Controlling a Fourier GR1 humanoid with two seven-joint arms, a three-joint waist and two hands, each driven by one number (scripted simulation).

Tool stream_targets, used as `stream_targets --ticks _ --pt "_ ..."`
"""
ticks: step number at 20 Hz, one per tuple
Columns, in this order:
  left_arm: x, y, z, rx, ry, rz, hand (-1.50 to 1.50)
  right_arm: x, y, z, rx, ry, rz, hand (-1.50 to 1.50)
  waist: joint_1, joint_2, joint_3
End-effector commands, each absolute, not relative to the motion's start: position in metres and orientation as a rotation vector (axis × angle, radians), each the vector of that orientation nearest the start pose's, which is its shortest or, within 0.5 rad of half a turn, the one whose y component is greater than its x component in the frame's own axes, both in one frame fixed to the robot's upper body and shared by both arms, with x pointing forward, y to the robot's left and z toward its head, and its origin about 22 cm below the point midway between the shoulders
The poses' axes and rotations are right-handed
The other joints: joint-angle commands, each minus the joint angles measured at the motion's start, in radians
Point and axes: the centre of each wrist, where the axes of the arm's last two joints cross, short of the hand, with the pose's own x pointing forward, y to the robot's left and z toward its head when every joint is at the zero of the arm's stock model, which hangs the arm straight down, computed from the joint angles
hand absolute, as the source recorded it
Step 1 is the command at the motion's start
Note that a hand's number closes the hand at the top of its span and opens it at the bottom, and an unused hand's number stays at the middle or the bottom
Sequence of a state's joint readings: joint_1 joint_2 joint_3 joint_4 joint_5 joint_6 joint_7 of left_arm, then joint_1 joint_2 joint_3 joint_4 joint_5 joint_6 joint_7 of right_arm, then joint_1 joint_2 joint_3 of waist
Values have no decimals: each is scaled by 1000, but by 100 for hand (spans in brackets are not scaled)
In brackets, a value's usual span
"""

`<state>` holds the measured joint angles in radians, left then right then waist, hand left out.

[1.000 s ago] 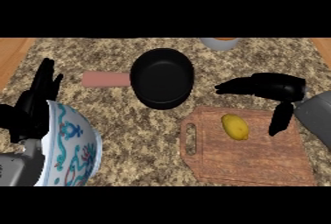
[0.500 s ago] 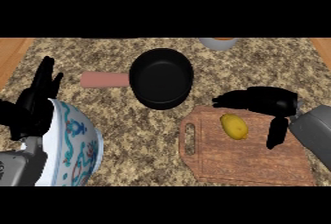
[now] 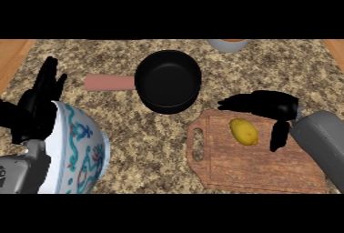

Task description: Pick the lemon from the cutting board and place it in the pot

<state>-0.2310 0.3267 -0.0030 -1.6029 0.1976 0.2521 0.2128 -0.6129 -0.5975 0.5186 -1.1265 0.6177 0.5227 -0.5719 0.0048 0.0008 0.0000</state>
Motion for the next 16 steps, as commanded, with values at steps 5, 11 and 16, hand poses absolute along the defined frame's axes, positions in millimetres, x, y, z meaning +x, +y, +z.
stream_targets --ticks 5,11,16 --pt "291 274 76 197 -1618 78 0 355 -245 50 -5 -1321 1910 -150 -2 0 0" --pt "285 266 89 188 -1604 60 0 361 -251 50 23 -1304 1902 -150 -2 -1 0" --pt "280 268 79 191 -1617 57 0 357 -246 26 50 -1412 2050 150 2 1 0"
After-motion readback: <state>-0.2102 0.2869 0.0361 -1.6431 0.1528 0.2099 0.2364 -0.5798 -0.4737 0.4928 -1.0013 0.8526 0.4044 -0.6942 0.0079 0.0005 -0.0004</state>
